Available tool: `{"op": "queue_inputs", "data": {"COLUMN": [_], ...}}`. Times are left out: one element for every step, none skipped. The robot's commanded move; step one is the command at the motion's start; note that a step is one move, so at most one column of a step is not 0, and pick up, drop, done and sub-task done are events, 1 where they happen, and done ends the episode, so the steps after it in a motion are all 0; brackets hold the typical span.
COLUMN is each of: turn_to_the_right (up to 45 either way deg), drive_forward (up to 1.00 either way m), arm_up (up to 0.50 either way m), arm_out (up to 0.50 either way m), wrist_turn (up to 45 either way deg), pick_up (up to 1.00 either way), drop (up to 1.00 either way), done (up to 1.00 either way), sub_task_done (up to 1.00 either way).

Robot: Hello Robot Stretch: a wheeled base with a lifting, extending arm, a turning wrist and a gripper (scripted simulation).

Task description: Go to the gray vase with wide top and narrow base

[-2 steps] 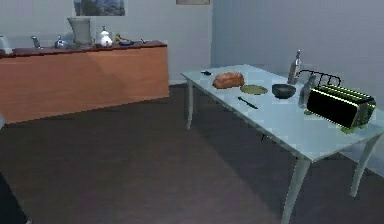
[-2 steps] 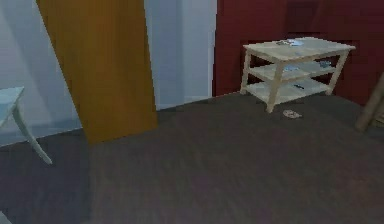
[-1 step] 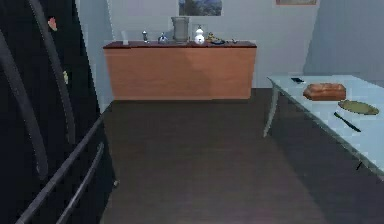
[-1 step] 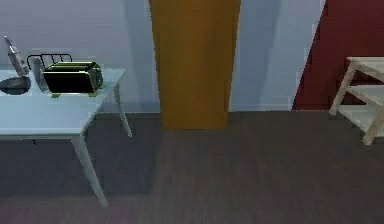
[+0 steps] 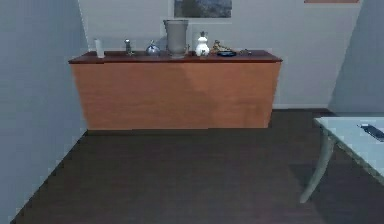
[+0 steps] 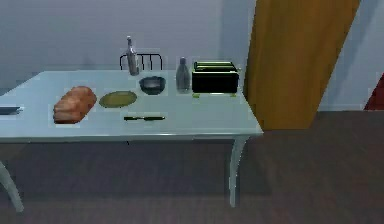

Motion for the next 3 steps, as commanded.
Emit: {"op": "queue_inputs", "data": {"turn_to_the_right": [0.0,-21.0,0.0], "drive_forward": [0.65,0.0,1.0], "arm_up": [0.0,0.0,0.0], "arm_out": [0.0,0.0,0.0], "wrist_turn": [0.0,0.0,0.0], "pick_up": [0.0,0.0,0.0], "drop": [0.0,0.0,0.0], "done": [0.0,0.0,0.0], "sub_task_done": [0.0,0.0,0.0]}}
